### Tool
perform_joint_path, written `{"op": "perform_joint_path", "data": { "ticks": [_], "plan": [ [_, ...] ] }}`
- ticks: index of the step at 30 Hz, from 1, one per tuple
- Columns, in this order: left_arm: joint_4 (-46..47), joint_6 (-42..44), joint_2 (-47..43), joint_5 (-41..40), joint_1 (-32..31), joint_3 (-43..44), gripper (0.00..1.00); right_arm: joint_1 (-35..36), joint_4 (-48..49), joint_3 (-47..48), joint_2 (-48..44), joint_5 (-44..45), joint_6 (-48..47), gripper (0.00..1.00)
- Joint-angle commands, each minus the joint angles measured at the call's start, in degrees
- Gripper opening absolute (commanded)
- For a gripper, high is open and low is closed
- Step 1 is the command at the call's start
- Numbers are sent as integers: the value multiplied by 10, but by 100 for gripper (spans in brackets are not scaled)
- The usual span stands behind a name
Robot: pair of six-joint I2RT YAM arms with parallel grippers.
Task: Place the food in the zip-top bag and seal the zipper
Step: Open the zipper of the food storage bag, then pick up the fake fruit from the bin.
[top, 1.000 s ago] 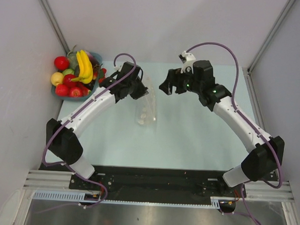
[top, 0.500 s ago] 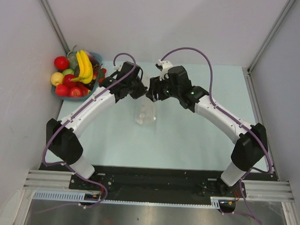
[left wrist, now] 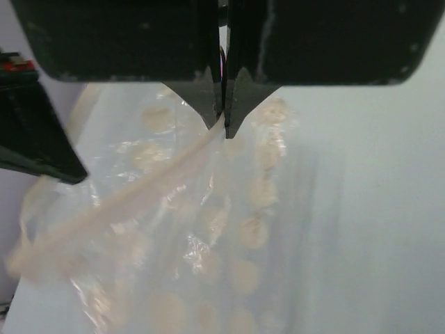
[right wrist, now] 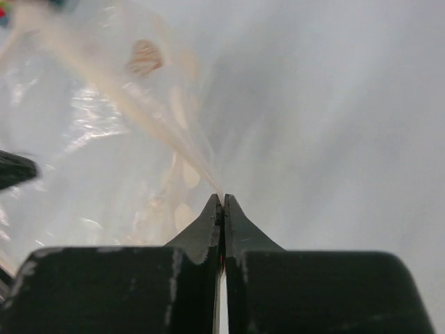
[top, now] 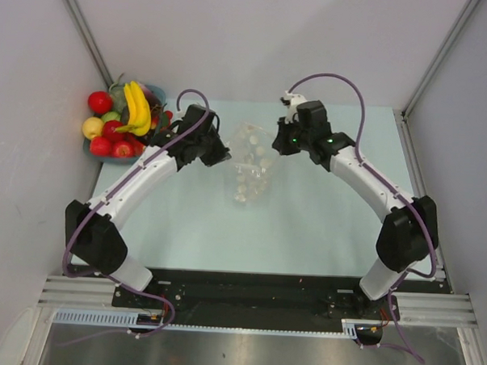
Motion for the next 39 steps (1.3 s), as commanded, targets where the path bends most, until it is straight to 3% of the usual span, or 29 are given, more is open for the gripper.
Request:
{"op": "perform_joint_path", "data": {
  "ticks": [1,9,12,17,23,26,29,30,32,33,36,39],
  "plan": [
    [-15,126,-28,38,42,-2,2,-65,-45,-36,-79,-52,-9,0],
    [-19,264,21,77,47,4,12,-102,-91,-131,-211,-106,-21,0],
    [-7,292,46,142,40,1,17,-83,-93,-149,-233,-108,-8,0],
    [55,326,87,250,12,-6,22,-43,-60,-187,-233,-82,28,0],
    [96,347,102,287,9,-25,24,-43,-42,-192,-183,-65,65,0],
    [60,382,108,297,22,0,32,-37,-30,-183,-161,-59,67,0],
    [35,412,97,338,59,13,53,-36,-22,-176,-146,-59,73,0],
    [37,418,81,350,70,13,70,-35,-19,-175,-145,-57,75,0],
    [51,430,57,387,102,6,83,-34,-9,-172,-141,-58,79,0],
    [54,436,35,388,111,6,99,-33,-5,-173,-139,-57,84,0],
    [72,448,2,399,163,20,100,-33,9,-170,-138,-58,90,0],
    [100,419,4,427,281,73,100,-31,20,-168,-131,-53,96,0]
  ]
}}
